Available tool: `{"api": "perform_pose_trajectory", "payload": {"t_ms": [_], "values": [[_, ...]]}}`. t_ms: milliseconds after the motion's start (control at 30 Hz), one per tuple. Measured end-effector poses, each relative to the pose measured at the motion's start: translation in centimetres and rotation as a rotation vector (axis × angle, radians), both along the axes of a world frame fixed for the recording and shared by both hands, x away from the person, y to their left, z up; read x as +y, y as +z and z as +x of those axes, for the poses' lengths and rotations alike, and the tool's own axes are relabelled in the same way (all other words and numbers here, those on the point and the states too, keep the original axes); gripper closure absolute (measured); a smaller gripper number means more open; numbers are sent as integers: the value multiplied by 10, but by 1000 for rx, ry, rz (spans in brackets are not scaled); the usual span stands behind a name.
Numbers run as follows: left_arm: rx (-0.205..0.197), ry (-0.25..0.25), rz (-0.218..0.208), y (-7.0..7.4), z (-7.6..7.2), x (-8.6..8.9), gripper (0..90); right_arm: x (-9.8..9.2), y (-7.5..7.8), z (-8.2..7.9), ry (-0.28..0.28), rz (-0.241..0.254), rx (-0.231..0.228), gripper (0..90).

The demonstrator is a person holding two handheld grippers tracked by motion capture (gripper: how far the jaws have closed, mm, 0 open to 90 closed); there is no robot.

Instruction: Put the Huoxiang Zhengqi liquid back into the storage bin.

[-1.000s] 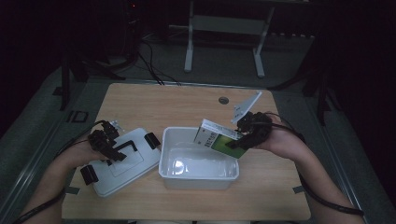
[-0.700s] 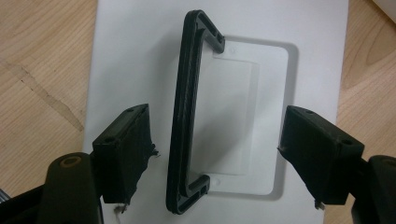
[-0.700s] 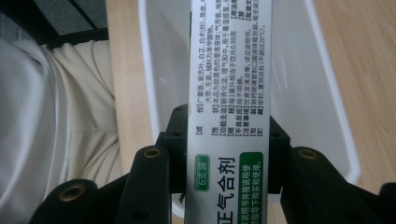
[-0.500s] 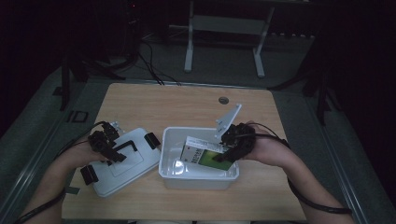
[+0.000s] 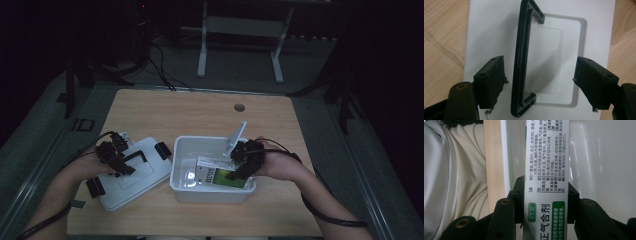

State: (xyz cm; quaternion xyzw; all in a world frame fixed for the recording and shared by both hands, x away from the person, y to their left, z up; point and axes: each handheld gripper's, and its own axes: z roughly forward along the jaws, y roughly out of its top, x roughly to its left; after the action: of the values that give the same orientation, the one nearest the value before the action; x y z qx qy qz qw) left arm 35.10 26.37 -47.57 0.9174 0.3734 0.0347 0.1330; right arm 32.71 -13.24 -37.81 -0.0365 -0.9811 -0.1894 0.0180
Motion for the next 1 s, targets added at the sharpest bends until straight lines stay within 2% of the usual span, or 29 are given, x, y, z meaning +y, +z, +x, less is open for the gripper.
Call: {"api": "perform_pose_trajectory", "payload": {"t_ms": [467, 667, 1000], "values": [[-3, 1, -3, 2, 0, 1, 251, 8, -24, 11, 12, -26, 34, 642], [-2, -2, -4, 1, 0, 2, 251, 12, -39, 15, 13, -55, 57, 641], [-6, -1, -5, 4, -1, 3, 251, 17, -56, 19, 19, -88, 66, 641]]}}
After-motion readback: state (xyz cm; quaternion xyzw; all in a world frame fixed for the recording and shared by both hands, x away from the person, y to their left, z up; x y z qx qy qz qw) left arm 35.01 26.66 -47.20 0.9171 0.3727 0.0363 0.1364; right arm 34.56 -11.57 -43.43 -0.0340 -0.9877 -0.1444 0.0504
